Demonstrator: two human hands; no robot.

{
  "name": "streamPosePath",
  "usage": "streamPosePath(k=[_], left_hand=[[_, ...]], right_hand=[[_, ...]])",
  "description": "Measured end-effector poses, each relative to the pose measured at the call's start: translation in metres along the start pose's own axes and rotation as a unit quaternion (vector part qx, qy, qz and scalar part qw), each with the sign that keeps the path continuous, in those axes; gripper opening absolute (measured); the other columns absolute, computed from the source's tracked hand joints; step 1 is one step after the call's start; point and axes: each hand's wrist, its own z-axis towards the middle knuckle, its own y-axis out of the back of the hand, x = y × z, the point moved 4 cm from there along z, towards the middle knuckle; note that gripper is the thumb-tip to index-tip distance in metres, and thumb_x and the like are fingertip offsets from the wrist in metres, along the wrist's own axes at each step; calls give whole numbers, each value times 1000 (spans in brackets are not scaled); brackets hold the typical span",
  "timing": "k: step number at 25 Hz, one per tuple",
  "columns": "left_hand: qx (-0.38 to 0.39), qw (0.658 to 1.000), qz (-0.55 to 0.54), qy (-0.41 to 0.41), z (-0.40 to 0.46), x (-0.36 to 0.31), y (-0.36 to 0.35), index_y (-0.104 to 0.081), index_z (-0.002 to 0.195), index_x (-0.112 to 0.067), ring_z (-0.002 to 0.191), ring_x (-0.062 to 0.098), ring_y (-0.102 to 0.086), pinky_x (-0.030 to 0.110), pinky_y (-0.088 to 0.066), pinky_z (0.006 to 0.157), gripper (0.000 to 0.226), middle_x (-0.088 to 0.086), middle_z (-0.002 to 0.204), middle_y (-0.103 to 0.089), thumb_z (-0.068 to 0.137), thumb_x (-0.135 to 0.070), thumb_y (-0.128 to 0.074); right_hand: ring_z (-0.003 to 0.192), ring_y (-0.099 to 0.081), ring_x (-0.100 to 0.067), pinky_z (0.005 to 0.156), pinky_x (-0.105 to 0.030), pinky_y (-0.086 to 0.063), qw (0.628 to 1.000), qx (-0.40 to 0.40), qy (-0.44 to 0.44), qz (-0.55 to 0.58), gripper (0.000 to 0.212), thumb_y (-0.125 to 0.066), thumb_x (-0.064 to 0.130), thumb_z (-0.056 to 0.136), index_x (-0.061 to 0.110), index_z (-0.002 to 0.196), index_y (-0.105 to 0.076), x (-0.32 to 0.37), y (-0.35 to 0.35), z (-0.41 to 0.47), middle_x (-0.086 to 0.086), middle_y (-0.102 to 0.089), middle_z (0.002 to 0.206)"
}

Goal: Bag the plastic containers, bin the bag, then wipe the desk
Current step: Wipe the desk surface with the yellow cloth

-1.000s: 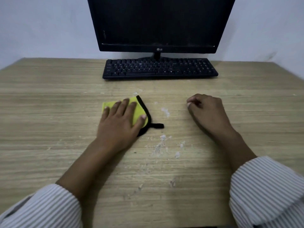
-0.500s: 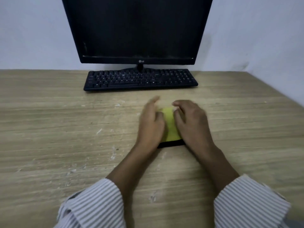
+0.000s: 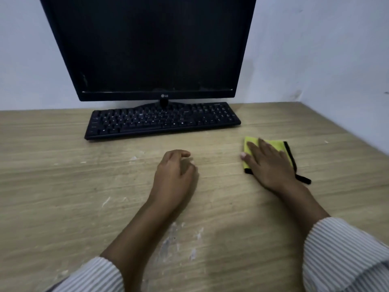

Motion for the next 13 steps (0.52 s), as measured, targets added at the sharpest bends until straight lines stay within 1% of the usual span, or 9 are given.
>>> streamPosePath(k=[2,4,6,8,9,11,13], left_hand=[[6,1000,9,9,10,0,-5,-53,129,-16,115,10,-50,21,-39,91,36,-1,131,-54,96,-30,-49],[-2,1000,3,11,13,1,-8,-51,131,-16,117,12,-51,24,-41,95,39,0,131,-55,96,-34,-49],[-23,1000,-13,5,16,4,-9,-49,132,-17,118,12,-49,22,-38,95,41,0,132,-54,96,-36,-50],[-55,998,-31,-7,16,8,-5,-48,132,-18,117,10,-49,20,-35,94,41,-1,131,-54,95,-34,-52],[-65,997,-36,-12,16,8,-4,-49,130,-18,115,8,-49,18,-34,93,39,-1,129,-54,94,-32,-53],[-66,997,-30,-26,14,7,-3,-50,129,-18,114,6,-48,12,-31,91,37,-2,128,-53,94,-28,-54],[-48,998,-11,-38,12,4,-7,-47,131,-19,115,4,-43,10,-28,91,39,-4,132,-47,95,-30,-52]], right_hand=[[149,-8,-18,118,-47,-6,1000,0,-16,9,60,-21,55,98,29,152,-19,-3,3,10,1,-8,163],[149,-8,-17,118,-47,-6,1000,2,22,22,59,-22,54,99,28,152,-19,26,3,18,2,-9,163],[149,-5,-16,119,-46,-4,992,12,120,27,57,-23,50,100,28,152,-16,79,-3,15,2,-8,163],[149,0,-14,119,-45,0,974,25,224,15,59,-31,41,100,27,153,-10,132,-11,-2,3,-5,163],[149,2,-13,119,-44,2,967,29,253,10,61,-34,37,99,27,154,-7,148,-14,-9,3,-4,163],[149,2,-11,119,-42,3,964,28,265,16,60,-34,37,99,29,153,-8,150,-15,-8,5,-4,163],[149,-2,-12,119,-42,0,972,15,230,36,55,-28,45,100,32,152,-13,122,-13,6,6,-6,162]])
